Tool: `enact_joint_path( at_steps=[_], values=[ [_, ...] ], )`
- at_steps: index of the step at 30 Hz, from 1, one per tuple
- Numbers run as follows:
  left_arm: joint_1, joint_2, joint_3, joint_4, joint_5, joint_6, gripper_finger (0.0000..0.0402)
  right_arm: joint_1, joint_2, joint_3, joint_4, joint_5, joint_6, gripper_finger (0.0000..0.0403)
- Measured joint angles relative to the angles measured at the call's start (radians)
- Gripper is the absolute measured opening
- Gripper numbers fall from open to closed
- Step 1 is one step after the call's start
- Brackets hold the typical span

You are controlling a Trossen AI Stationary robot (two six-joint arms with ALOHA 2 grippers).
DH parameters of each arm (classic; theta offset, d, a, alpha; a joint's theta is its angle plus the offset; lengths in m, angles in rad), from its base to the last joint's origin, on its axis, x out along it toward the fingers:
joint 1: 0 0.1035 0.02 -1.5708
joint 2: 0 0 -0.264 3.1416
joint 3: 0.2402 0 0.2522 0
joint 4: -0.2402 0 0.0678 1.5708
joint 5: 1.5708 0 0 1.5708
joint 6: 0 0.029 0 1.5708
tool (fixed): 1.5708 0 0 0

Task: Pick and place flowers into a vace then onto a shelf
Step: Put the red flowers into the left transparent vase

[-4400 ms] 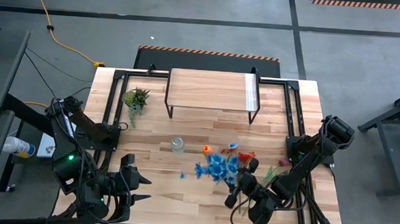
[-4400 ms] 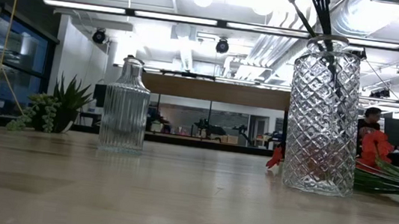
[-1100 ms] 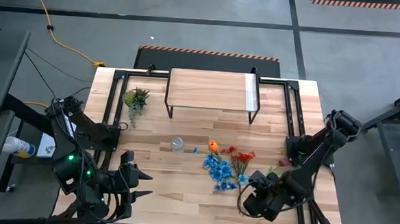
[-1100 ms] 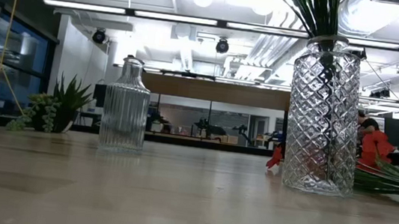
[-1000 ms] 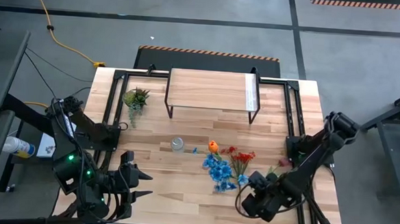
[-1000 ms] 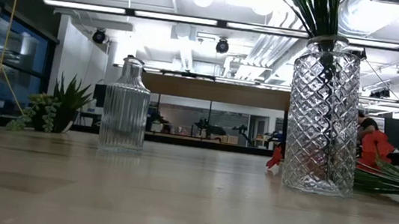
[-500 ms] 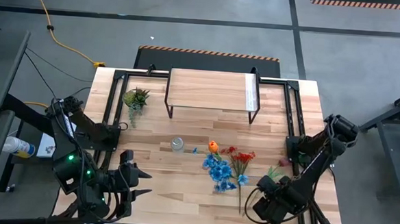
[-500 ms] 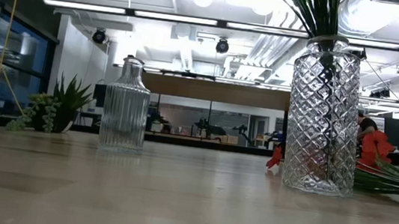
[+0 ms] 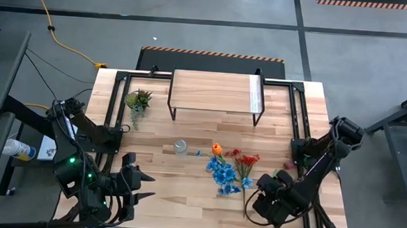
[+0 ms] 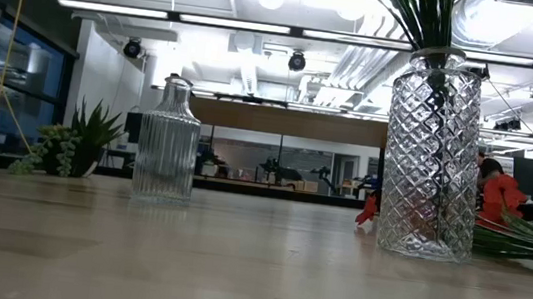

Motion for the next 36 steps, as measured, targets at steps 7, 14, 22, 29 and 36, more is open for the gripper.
enact_joint_path(
  at_steps=[7, 14, 22, 29, 36],
  values=[
    [0.000, 0.000, 0.000, 0.004, -0.003, -0.004, 0.0220, -0.038, 0.056, 0.000, 0.123, -0.009, -0.011, 0.0211],
    [0.000, 0.000, 0.000, 0.004, -0.003, -0.004, 0.0220, -0.038, 0.117, 0.000, 0.240, -0.034, 0.007, 0.0211],
    [0.000, 0.000, 0.000, 0.004, -0.003, -0.004, 0.0220, -0.047, 0.129, 0.000, 0.338, -0.029, 0.008, 0.0211],
    [0.000, 0.000, 0.000, 0.004, -0.002, -0.004, 0.0220, -0.075, 0.162, 0.000, 0.345, -0.045, 0.008, 0.0211],
    [0.000, 0.000, 0.000, 0.005, 0.001, -0.004, 0.0220, -0.088, 0.204, 0.000, 0.349, -0.051, 0.023, 0.0211]
  ],
)
